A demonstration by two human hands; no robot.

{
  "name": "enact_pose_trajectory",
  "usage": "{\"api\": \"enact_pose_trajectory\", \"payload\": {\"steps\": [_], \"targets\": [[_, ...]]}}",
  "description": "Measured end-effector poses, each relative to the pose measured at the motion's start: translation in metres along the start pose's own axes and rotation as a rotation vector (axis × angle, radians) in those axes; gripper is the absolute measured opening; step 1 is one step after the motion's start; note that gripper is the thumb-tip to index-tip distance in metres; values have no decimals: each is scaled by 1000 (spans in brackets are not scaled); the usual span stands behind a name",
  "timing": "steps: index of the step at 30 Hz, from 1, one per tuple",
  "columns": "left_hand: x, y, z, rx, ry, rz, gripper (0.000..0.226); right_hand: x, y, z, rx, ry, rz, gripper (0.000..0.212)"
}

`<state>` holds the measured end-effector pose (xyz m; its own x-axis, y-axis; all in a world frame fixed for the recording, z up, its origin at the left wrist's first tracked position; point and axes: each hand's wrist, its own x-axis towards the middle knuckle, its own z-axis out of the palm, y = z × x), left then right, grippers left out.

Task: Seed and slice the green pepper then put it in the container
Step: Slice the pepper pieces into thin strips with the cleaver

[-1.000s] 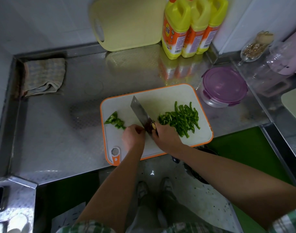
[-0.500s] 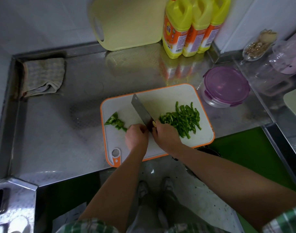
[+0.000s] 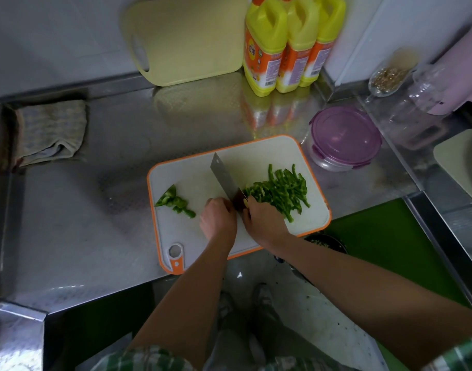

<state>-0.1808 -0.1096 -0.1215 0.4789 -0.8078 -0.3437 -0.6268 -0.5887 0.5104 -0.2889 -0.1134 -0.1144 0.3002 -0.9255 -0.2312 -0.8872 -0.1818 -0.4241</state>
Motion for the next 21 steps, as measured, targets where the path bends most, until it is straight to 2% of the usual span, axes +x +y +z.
{"api": "enact_pose_trajectory", "payload": {"steps": [8, 13, 21], "targets": [[-2, -2, -3, 28, -97, 45, 17, 10, 1, -2, 36, 68, 39, 22], [-2, -10, -10, -33, -47, 50, 20, 4, -1, -6, 122, 130, -7, 16], [-7, -15, -12, -47, 8, -22, 18, -6, 2, 1, 74, 13, 7, 19]]}}
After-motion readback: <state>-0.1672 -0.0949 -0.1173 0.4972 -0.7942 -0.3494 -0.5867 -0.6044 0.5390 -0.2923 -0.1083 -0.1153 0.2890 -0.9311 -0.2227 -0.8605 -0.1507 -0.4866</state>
